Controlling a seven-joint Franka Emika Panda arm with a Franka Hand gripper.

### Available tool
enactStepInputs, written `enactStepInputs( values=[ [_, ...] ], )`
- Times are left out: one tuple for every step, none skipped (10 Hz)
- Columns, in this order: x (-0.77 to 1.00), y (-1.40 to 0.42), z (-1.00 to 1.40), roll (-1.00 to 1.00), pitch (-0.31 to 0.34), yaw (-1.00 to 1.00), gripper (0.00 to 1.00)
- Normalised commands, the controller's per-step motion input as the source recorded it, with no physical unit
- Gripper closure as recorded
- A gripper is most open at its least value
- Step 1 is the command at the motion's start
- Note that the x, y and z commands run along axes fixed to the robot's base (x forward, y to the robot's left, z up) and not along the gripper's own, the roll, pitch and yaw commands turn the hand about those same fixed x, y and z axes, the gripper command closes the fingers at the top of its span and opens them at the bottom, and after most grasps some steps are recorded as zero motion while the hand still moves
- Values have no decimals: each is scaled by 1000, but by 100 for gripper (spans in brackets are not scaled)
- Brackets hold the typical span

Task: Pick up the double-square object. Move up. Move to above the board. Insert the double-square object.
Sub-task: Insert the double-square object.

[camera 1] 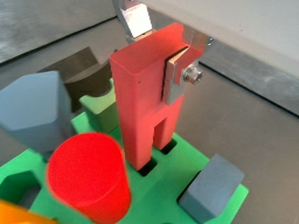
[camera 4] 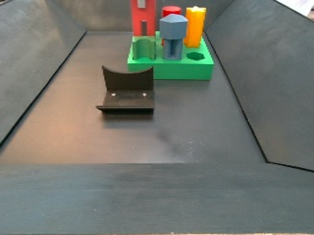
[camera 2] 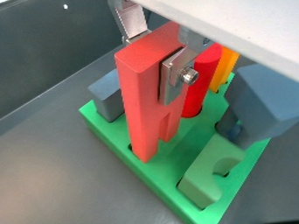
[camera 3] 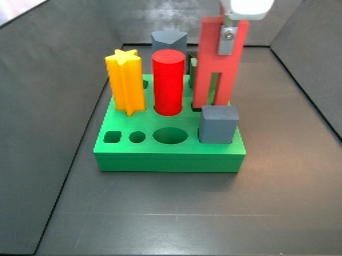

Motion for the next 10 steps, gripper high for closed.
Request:
enactStepInputs(
  values=[
    [-49, -31, -323, 0, -89, 43, 100],
    [-209, -151, -271, 0, -37, 220, 100],
    [-269, -151, -197, 0, -39, 394, 100],
    [-226, -169, -134, 0, -66, 469, 100],
    [-106, -120, -191, 0, -83, 343, 100],
    [94, -20, -291, -17, -111, 57, 100],
    [314, 0, -300, -17, -69, 0, 100],
    [326, 0, -286, 0, -37, -114, 100],
    [269, 0, -246, -10, -33, -237, 100],
    [151, 0, -254, -3, -36, -237, 100]
  ],
)
